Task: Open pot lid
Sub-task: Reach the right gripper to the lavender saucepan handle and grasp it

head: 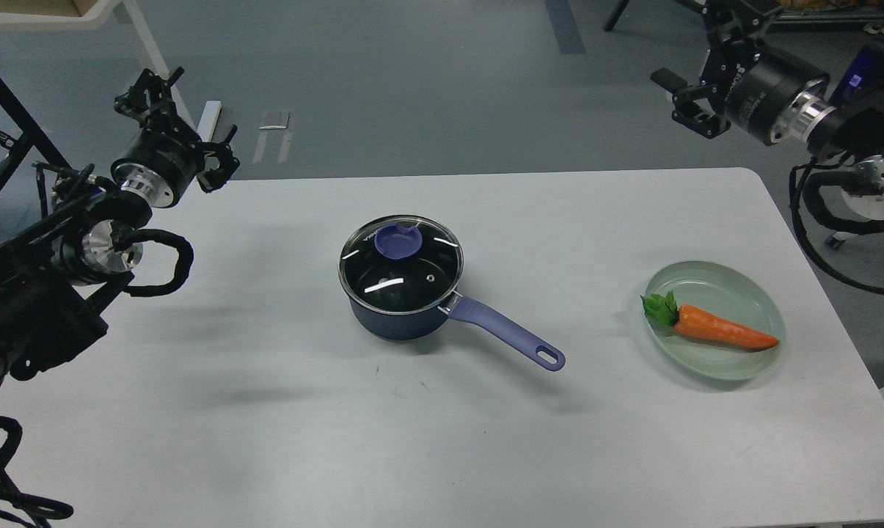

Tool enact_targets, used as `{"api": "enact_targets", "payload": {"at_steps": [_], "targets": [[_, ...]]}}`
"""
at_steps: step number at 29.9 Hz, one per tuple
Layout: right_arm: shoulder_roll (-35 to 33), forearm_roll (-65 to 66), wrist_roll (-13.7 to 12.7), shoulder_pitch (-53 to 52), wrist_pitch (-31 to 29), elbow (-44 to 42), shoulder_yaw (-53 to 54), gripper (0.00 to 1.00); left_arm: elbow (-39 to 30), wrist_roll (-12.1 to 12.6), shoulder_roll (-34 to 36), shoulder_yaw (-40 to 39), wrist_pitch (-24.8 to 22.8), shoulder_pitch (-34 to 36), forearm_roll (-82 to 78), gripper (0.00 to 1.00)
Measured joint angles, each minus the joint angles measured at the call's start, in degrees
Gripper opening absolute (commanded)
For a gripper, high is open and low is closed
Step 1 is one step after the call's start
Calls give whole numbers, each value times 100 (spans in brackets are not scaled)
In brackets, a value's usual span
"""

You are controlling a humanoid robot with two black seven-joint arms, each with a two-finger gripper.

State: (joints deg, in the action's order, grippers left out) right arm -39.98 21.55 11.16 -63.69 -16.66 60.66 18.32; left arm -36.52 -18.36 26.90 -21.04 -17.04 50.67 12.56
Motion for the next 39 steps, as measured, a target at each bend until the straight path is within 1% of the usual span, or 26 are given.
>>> {"api": "enact_targets", "payload": {"at_steps": [4, 8, 11, 17, 21, 25, 27, 30, 33, 39], "targets": [[-38, 1058, 1, -702, 77, 527, -1004, 100, -369, -33, 103, 119, 51, -17, -737, 99], [-1, 1779, -6, -1607, 201, 1094, -2164, 100, -430, -44, 144, 144, 70, -17, -1504, 99], [123, 2214, -9, -2242, 229, 1453, -2953, 100, -435, -44, 250, 134, 69, 26, -1739, 99], [419, 3249, -9, -2994, 227, 2167, -4061, 98, -422, -76, 316, 113, 70, 57, -1783, 99], [769, 4003, -9, -3189, 224, 2428, -4750, 96, -422, -137, 267, 108, 93, 58, -1751, 99], [1188, 4341, -9, -3206, 284, 2431, -5163, 95, -427, -141, 242, 134, 95, 58, -1713, 99], [1400, 4380, -9, -3186, 334, 2356, -5297, 92, -427, -145, 249, 141, 94, 58, -1707, 99], [1651, 4392, -9, -3103, 376, 2194, -5423, 79, -427, -147, 281, 144, 71, 56, -1702, 99], [1830, 4423, -9, -3007, 390, 2065, -5470, 75, -428, -148, 297, 144, 51, 50, -1702, 99], [1898, 4581, -18, -2953, 391, 1992, -5497, 66, -434, -150, 304, 145, 28, 48, -1703, 99]]}}
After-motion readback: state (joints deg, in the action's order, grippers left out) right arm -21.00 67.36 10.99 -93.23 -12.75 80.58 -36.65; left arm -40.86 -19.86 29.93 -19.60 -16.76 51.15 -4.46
